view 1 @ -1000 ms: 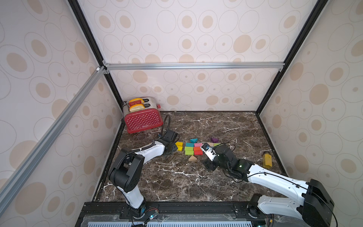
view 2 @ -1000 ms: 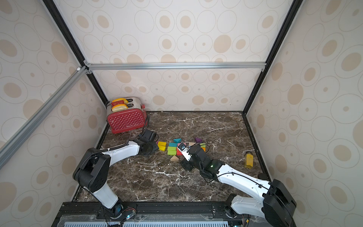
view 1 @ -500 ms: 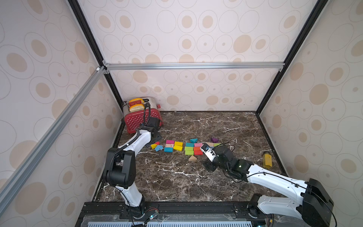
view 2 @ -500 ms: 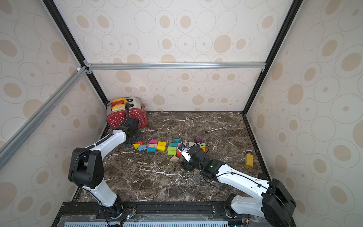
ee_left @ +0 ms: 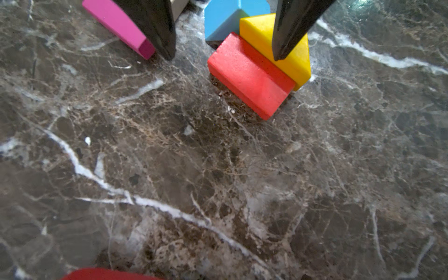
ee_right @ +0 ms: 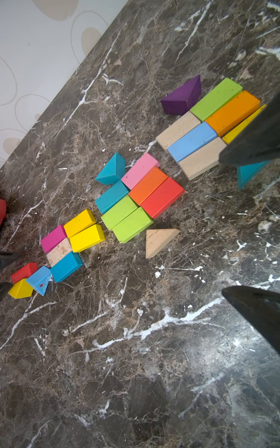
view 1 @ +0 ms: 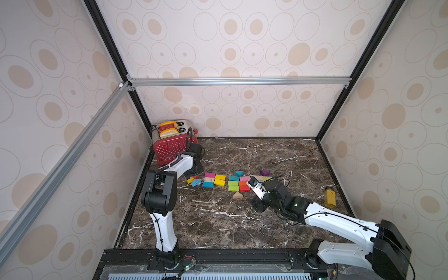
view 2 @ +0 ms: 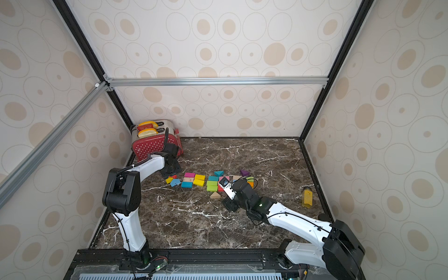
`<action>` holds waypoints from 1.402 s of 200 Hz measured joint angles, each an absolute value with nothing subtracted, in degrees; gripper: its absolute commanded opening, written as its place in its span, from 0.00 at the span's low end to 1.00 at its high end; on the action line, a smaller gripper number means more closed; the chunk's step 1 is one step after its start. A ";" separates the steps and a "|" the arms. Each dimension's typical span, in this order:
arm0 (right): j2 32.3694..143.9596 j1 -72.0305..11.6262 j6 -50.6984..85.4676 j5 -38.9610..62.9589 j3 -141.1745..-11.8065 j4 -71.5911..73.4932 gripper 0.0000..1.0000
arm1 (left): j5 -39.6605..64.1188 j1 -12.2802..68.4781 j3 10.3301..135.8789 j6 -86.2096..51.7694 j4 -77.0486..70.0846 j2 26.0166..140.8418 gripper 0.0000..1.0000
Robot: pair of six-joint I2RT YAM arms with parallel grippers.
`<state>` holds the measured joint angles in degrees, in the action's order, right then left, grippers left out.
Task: Assemble a piece of candy with building blocks
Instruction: Adjust the building block at the center of the board, then pick up the building block from the center of the board.
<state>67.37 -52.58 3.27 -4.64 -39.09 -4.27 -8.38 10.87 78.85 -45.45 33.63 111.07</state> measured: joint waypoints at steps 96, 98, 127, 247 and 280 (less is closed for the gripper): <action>67.72 -52.58 3.70 -4.62 -39.05 -3.86 0.81 | -9.13 10.87 73.76 -45.36 35.92 104.75 0.67; 67.72 -52.58 3.70 -4.62 -39.03 -3.86 0.81 | -9.15 10.87 73.76 -45.39 35.92 104.60 0.67; 67.99 -52.58 3.70 -4.62 -39.03 -3.84 0.81 | -9.32 10.87 77.67 -45.67 38.00 105.25 0.68; 68.18 -52.58 3.70 -4.64 -38.96 -3.84 0.82 | -9.08 10.70 82.63 -60.03 38.79 116.90 0.68; 68.40 -52.58 3.70 -4.64 -38.81 -3.79 0.82 | -9.41 10.59 82.76 -61.73 38.61 117.58 0.65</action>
<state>68.40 -52.58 3.70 -4.64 -38.81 -3.79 -9.41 10.59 82.76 -61.73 38.61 117.58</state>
